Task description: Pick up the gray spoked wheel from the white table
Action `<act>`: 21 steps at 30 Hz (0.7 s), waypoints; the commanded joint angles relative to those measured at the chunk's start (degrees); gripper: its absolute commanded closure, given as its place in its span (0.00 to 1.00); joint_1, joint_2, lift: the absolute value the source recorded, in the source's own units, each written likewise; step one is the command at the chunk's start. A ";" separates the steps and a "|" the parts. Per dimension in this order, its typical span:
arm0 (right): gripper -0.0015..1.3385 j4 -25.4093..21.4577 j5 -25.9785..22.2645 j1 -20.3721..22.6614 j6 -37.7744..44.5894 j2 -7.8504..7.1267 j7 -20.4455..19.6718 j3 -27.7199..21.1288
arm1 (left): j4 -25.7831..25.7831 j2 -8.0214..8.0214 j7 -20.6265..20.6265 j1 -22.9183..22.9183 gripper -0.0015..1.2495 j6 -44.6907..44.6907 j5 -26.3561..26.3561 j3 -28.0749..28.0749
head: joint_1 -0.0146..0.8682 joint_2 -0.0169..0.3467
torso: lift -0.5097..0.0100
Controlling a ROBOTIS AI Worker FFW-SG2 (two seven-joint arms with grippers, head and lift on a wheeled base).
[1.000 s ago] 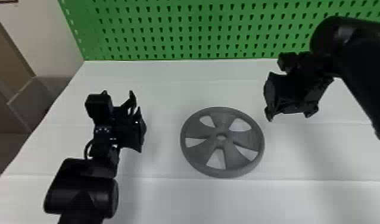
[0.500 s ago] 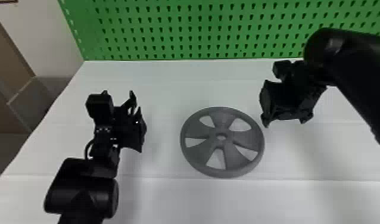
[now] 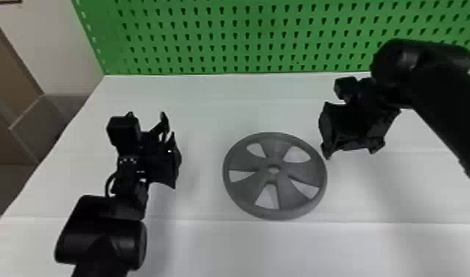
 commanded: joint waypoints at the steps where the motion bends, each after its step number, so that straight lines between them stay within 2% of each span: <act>1: 0.06 0.21 -0.46 -0.17 -0.49 0.08 -0.08 0.28 | -0.08 0.03 0.00 -0.01 0.40 -0.01 -0.07 0.04 | 0.90 0.35 | 0.85; 7: 0.07 2.67 -2.04 -0.78 -1.11 0.43 -0.08 -0.25 | 0.01 0.12 0.08 -0.10 0.40 0.08 -0.07 -0.13 | 0.90 0.35 | 0.85; 12: 0.07 2.75 -2.83 -0.87 -1.20 0.78 -2.19 -0.33 | 0.01 0.21 0.17 -0.10 0.41 0.08 -0.07 -0.13 | 0.90 0.35 | 0.85; 14: 0.07 3.46 -4.76 -1.04 -1.55 0.70 -3.51 -0.51 | 0.01 0.21 0.17 -0.10 0.41 0.08 -0.07 -0.13 | 0.90 0.35 | 0.85; 16: 0.07 4.60 -7.49 -1.22 -1.64 0.78 -6.32 -1.65 | 0.01 0.21 0.17 -0.10 0.41 0.08 -0.07 -0.13 | 0.90 0.35 | 0.85; 19: 0.07 8.20 -15.31 -1.57 -2.60 0.78 -13.88 -3.94 | 0.10 0.21 0.26 -0.19 0.41 0.08 -0.16 -0.22 | 0.90 0.35 | 0.85; 21: 0.07 10.40 -24.19 -1.75 -3.48 0.78 -24.69 -5.70 | 0.10 0.21 0.26 -0.19 0.41 0.08 -0.16 -0.22 | 0.90 0.35 | 0.85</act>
